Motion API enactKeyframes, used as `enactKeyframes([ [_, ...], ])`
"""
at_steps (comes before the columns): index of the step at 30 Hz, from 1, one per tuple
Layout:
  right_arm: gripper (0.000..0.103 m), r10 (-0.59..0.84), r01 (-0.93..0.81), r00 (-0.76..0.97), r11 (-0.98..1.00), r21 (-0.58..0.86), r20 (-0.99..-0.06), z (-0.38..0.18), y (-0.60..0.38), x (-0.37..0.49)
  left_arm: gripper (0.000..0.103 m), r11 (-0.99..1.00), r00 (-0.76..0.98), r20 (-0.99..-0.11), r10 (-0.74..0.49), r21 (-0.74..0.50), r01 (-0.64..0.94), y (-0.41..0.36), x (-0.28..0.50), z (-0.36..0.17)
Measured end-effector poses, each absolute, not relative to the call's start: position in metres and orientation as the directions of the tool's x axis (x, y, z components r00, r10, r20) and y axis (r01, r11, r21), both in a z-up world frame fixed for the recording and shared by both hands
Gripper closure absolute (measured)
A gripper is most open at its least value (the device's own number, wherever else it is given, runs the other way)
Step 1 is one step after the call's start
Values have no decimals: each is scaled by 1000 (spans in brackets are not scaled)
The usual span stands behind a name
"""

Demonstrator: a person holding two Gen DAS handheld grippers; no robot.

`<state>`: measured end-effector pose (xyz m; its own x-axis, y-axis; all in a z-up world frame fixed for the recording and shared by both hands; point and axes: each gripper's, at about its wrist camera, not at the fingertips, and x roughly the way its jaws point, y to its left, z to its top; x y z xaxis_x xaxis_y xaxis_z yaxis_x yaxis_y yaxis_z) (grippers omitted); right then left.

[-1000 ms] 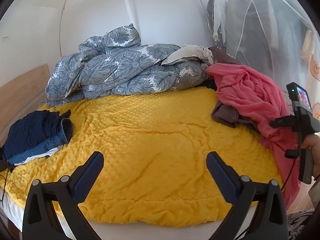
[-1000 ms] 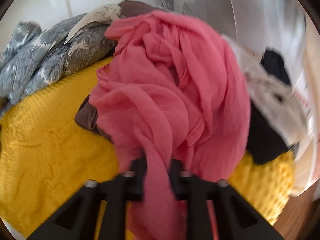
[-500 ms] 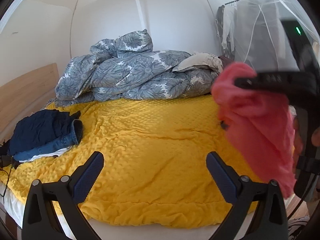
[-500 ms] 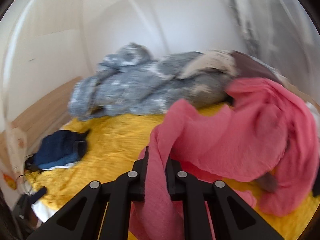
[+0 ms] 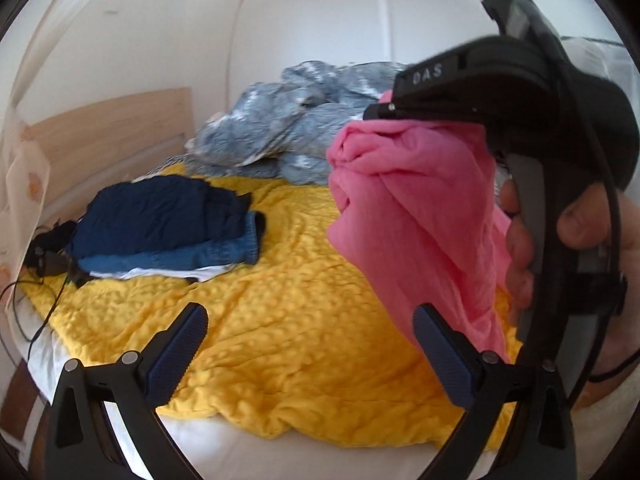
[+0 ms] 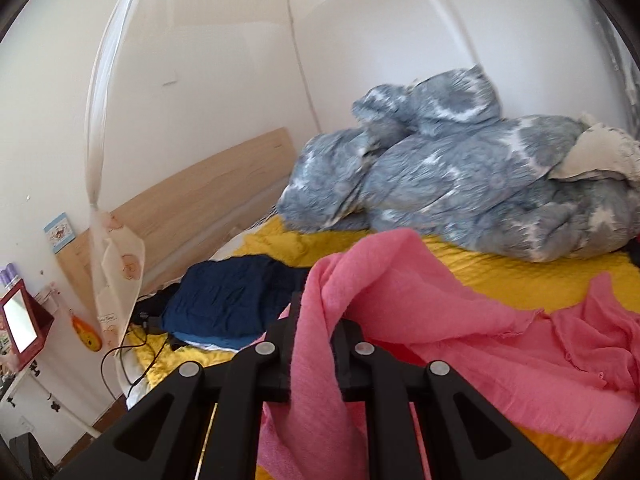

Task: Fold clothes
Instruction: 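Grasp the pink shirt with the right tool and lift it out of the pile, then lay the pink shirt flat on the yellow blanket and open the right tool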

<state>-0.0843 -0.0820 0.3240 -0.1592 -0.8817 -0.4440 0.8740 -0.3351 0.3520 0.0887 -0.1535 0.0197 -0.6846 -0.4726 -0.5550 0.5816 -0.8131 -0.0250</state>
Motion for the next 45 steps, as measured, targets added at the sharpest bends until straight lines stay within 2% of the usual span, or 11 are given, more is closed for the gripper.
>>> enactKeyframes([
  [5,94,-885,876,-85,-285,388,-457,307,-121,-75,0,-770,-631,-549,-548,37,637,-165,96,17],
  [11,94,-865,875,31,-218,433,-500,279,-153,-62,0,-752,-610,-553,-567,45,658,-177,101,14],
  [15,89,-803,875,89,-219,432,-589,257,-168,-59,0,-750,-596,-565,-571,66,658,-176,99,12],
  [17,68,-777,852,82,-271,448,-624,250,-164,-68,0,-752,-596,-564,-571,69,655,-174,99,12],
  [19,52,-755,827,66,-324,460,-652,246,-155,-79,0,-754,-601,-556,-574,73,653,-172,99,13],
  [20,47,-750,818,56,-344,460,-659,247,-147,-84,0,-755,-604,-551,-575,74,651,-170,99,14],
  [28,44,-646,799,-121,-514,312,-754,247,-72,-113,0,-778,-631,-539,-559,78,623,-154,102,15],
  [34,44,-609,705,-321,-665,247,-725,250,7,-148,0,-788,-645,-527,-553,79,610,-146,99,16],
  [37,44,-580,628,-433,-743,231,-690,252,49,-168,0,-808,-668,-545,-507,29,589,-150,89,19],
  [42,41,-602,518,-459,-779,354,-653,251,106,-205,0,-878,-744,-554,-373,-49,476,-143,55,32],
  [45,38,-613,496,-455,-777,388,-645,250,122,-213,0,-897,-762,-523,-381,11,442,-134,20,45],
])
